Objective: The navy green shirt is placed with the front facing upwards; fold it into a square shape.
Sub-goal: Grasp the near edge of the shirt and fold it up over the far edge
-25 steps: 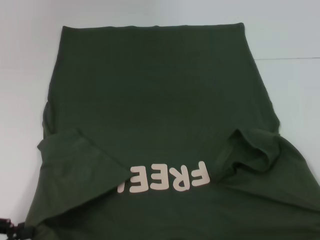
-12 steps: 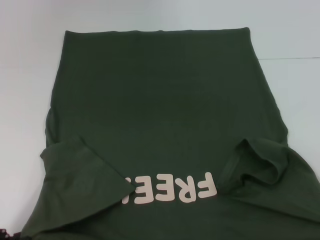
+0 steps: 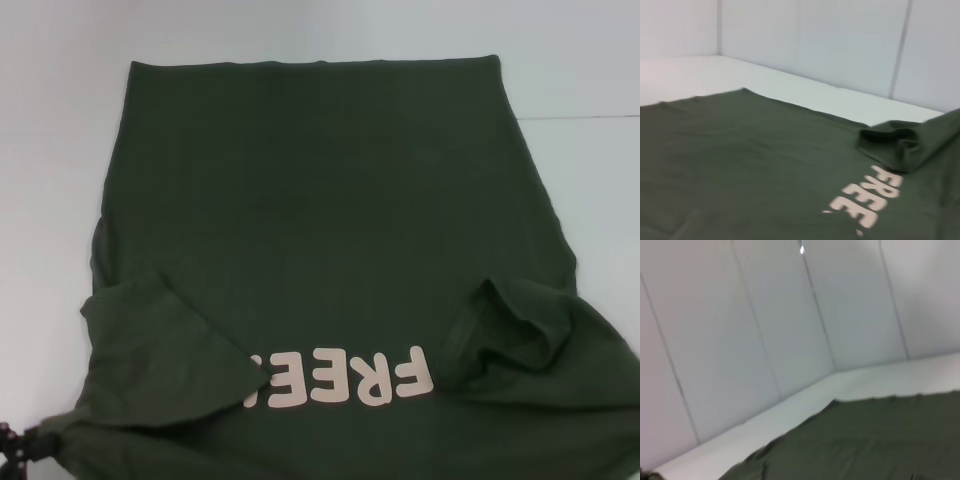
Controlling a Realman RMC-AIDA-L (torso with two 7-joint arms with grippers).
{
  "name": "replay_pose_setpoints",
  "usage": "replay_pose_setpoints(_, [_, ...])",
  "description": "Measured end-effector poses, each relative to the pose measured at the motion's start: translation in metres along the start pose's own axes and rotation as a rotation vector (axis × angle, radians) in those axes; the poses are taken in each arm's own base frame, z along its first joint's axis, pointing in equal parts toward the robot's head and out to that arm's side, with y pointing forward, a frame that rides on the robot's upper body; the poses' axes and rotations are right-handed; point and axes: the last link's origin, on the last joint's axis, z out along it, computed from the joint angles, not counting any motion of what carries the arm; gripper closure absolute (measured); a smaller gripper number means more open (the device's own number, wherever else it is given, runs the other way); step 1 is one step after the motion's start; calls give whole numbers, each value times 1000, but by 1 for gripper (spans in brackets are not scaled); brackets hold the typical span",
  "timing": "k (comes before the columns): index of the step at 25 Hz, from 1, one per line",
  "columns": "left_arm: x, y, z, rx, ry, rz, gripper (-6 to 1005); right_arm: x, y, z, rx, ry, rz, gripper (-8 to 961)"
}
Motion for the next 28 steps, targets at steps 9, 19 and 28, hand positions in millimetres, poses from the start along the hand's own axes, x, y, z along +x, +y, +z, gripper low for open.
replay_pose_setpoints(9, [-3,0,-10,87,58,0,974,-9,-7,3,49,-75,-28,917])
replay_pose_setpoints(19, [4,0,-9,102,131,5,975,-12,-7,14,32,-117,-41,917])
replay_pose_setpoints(28, [0,5,-6,91,132,0,975,-2,2,7,17,-92,-128,917])
